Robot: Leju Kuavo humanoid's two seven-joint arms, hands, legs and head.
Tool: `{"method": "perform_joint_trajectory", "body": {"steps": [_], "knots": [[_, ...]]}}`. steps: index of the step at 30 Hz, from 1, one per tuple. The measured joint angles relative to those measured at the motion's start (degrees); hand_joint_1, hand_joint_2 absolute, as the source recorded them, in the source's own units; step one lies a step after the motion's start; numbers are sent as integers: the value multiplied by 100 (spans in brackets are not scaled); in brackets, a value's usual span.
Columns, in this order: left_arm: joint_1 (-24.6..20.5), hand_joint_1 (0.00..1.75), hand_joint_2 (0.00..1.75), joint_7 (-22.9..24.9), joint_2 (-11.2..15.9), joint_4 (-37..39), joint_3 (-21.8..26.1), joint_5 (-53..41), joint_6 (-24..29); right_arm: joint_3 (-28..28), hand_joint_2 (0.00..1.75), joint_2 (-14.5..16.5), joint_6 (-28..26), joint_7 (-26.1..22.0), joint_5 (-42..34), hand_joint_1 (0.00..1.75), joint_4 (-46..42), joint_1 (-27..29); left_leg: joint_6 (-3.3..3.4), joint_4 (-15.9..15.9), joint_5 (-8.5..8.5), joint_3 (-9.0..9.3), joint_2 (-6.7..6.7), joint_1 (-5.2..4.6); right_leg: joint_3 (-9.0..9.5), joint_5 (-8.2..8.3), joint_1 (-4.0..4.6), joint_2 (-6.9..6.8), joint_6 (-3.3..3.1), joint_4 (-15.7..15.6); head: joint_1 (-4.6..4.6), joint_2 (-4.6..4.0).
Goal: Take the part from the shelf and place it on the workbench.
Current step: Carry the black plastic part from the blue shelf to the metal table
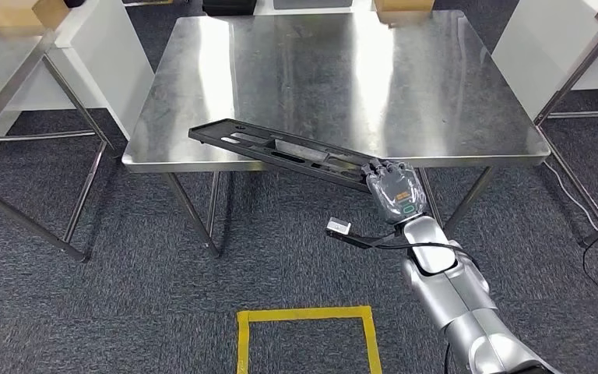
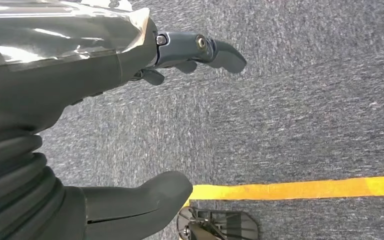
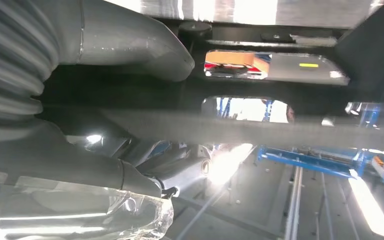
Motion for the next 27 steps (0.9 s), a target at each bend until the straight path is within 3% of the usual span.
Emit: {"method": "perform_joint_trajectory", "body": {"steps": [2,5,6,7,10,12,15,17,20,21,22,23,25,26,27], "knots": [[-10,0,175,3,10,-1,2,-9,0,2,175,3,-11,19,8,175,4,2,-60,401,-71,-230,8,31,81,-40,-24,10,-77,-9,-15,0],[-9,0,175,4,7,0,2,-14,-1,12,175,15,-30,51,17,175,20,13,-165,1392,-423,-933,15,91,168,-137,-2,21,-147,-13,-43,0],[-4,0,175,7,6,1,2,-15,-1,14,175,16,-34,58,21,175,28,19,-176,1520,-463,-1088,16,102,209,-176,8,29,-149,-13,-44,0],[2,0,175,9,5,1,3,-15,-2,16,175,16,-36,62,26,175,35,23,-171,1471,-381,-1156,16,107,263,-218,18,37,-148,-13,-45,0],[1,0,175,15,20,1,4,-17,-2,29,175,21,-36,67,45,175,48,24,-28,432,376,-836,17,71,446,-346,55,51,-128,-30,-37,0],[-10,0,175,19,39,-1,4,-22,-3,37,175,26,-38,88,60,175,50,21,88,-22,556,-646,11,15,520,-398,51,60,-87,-92,-23,0],[-6,0,175,28,39,-2,5,-33,-16,48,175,40,-60,166,87,175,47,37,212,-273,536,-422,-1,-31,611,-338,74,64,60,-88,-30,0],[-7,0,175,32,32,-1,6,-45,-28,61,175,44,-75,211,97,175,44,34,273,-389,554,-230,5,-11,512,-408,84,60,107,182,-21,-1],[-30,0,175,31,23,-1,6,-64,-34,72,175,45,-76,239,98,175,42,37,292,-412,493,-124,1,-1,-159,-734,57,56,121,1192,-2,0],[-26,0,175,31,16,-1,7,-68,-37,72,175,46,-75,249,99,175,42,54,280,-409,450,-88,-6,1,-367,-806,47,55,136,1419,0,0],[-14,0,175,31,6,0,7,-69,-40,73,175,46,-75,257,101,175,42,73,261,-402,400,-40,-14,4,-475,-795,34,53,173,1450,1,0],[-3,0,175,32,-5,1,8,-69,-42,74,175,44,-74,261,102,175,42,87,235,-387,343,18,-24,13,-472,-675,18,48,230,1264,3,0],[9,0,175,32,-21,1,10,-68,-43,77,175,34,-71,262,103,175,43,102,161,-312,197,115,-44,28,-274,-206,-18,16,375,506,18,-1],[7,0,175,32,-23,1,10,-67,-42,78,175,29,-70,263,103,175,43,102,121,-255,119,128,-52,28,-184,-57,-13,-6,358,196,30,-1],[3,0,175,33,-22,2,10,-66,-42,80,175,29,-69,266,104,175,37,106,78,-206,46,123,-52,20,-125,50,-3,-19,301,13,34,-1]]}}
